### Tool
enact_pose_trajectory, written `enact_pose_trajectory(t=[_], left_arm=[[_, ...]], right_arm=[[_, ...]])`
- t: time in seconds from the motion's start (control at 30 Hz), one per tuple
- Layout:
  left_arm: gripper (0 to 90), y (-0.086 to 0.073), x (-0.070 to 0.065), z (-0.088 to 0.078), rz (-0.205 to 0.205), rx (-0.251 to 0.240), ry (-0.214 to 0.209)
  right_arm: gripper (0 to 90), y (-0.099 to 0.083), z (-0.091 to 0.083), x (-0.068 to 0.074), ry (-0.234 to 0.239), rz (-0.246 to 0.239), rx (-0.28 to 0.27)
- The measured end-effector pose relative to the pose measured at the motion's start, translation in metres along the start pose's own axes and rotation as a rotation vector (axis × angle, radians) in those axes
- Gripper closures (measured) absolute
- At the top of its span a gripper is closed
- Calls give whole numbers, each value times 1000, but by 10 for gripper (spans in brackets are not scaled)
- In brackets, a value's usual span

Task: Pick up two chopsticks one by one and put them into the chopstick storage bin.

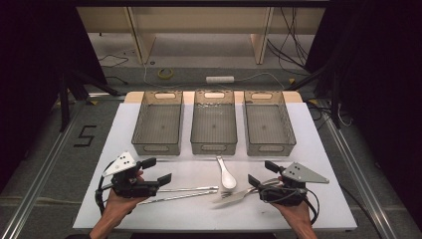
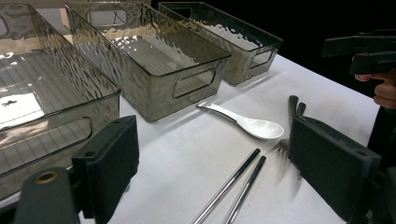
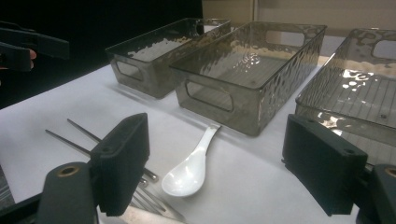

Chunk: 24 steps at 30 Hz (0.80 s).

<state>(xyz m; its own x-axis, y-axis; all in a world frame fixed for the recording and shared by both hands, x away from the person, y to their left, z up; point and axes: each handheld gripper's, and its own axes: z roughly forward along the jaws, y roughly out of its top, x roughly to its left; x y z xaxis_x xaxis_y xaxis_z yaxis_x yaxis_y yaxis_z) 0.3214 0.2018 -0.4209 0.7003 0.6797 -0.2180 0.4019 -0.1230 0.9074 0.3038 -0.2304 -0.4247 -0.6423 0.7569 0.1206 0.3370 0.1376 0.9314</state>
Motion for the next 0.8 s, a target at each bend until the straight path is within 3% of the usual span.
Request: enact_pose_trajectory(t=[0.17, 0.5, 0.63, 0.8], left_arm=[[162, 0, 1, 2, -8, 24, -1], [163, 3, 2, 5, 17, 72, 22], [168, 6, 3, 9, 23, 128, 26], [178, 11, 2, 18, 89, 227, 40]], right_arm=[[240, 0, 0, 0, 0, 1, 5], [243, 1, 0, -1, 0, 0, 11], [245, 0, 1, -1, 4, -1, 12], [246, 0, 2, -1, 9, -4, 25]])
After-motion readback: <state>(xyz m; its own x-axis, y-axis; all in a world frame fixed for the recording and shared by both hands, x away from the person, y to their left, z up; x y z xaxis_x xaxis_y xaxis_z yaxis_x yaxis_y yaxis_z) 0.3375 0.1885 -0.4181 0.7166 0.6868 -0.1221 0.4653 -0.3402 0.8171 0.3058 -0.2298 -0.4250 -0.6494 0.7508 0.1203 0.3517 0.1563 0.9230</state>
